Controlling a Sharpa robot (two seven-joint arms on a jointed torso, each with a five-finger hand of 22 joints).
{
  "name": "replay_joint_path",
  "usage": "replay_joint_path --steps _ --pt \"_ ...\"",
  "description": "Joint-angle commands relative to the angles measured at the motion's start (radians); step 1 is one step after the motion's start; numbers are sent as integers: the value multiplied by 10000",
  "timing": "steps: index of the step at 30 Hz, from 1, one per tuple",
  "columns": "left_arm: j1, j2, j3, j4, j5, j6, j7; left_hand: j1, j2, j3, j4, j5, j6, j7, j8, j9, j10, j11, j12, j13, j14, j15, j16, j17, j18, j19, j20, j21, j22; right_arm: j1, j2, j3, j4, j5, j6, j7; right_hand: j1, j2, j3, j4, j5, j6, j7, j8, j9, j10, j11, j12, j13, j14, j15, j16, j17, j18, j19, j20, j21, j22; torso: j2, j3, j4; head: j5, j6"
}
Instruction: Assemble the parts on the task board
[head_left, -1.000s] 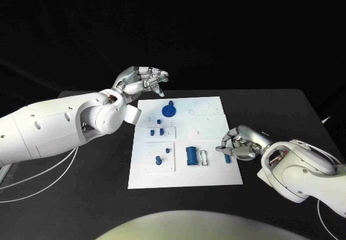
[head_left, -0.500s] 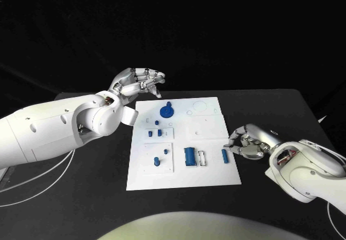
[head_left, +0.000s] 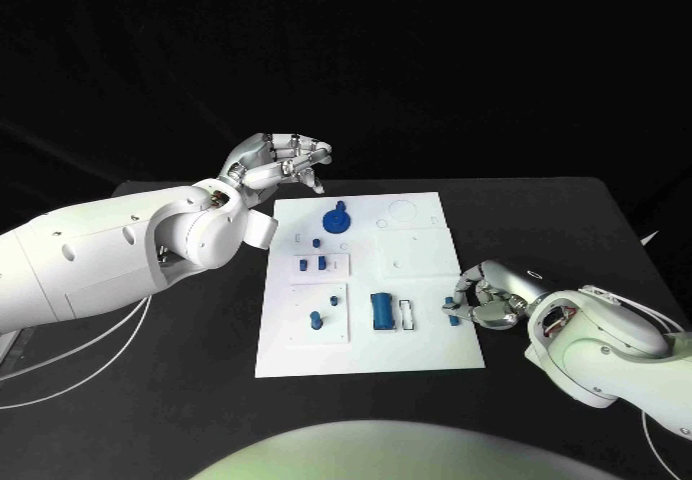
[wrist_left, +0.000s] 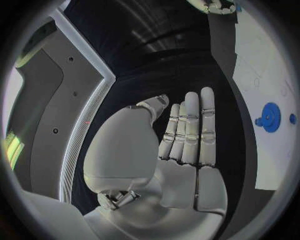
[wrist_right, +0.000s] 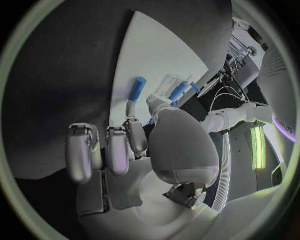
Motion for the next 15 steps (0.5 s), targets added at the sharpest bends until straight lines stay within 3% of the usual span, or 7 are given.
replay_joint_path --steps 1,2,3,15 --pt "3 0 4 29 33 166 64 -40 30 -21 -62 23 -83 -19 48 17 -75 -28 29 -16 -57 -11 32 11 126 0 56 -35 7 -35 30 -3 -25 -268 466 -295 -195 -26 -90 177 18 74 33 -51 -14 -18 56 -47 242 656 61 -76 704 25 706 92 -87 2300 -5 3 -25 22 -18" --pt "3 -3 4 30 33 167 63 -40 30 -21 -62 23 -83 -19 48 17 -75 -28 29 -16 -57 -11 32 11 126 0 56 -35 7 -47 41 -4 -27 -319 499 -342 -275 -72 -205 282 298 98 26 -68 -12 -18 50 -50 248 657 56 -74 711 23 709 92 -78 2303 -6 13 -30 31 -26" --pt "3 -4 4 30 33 167 62 -40 30 -21 -62 23 -83 -19 48 17 -75 -28 29 -16 -57 -11 32 11 126 0 56 -35 7 -50 44 -5 -26 -335 508 -358 -299 -86 -238 303 321 105 24 -70 -10 -15 50 -47 252 656 55 -75 711 24 708 92 -82 2302 -6 13 -30 31 -26" --pt "3 -9 4 25 33 167 61 -44 35 -19 -62 22 -78 -21 64 24 -74 -28 35 -21 -65 -9 36 15 125 -4 58 -36 8 -78 114 -7 -24 -549 679 -541 -370 -130 -351 335 309 171 6 -42 10 -16 37 -52 253 657 50 -74 716 24 709 90 -81 2303 -8 9 -20 23 -36"
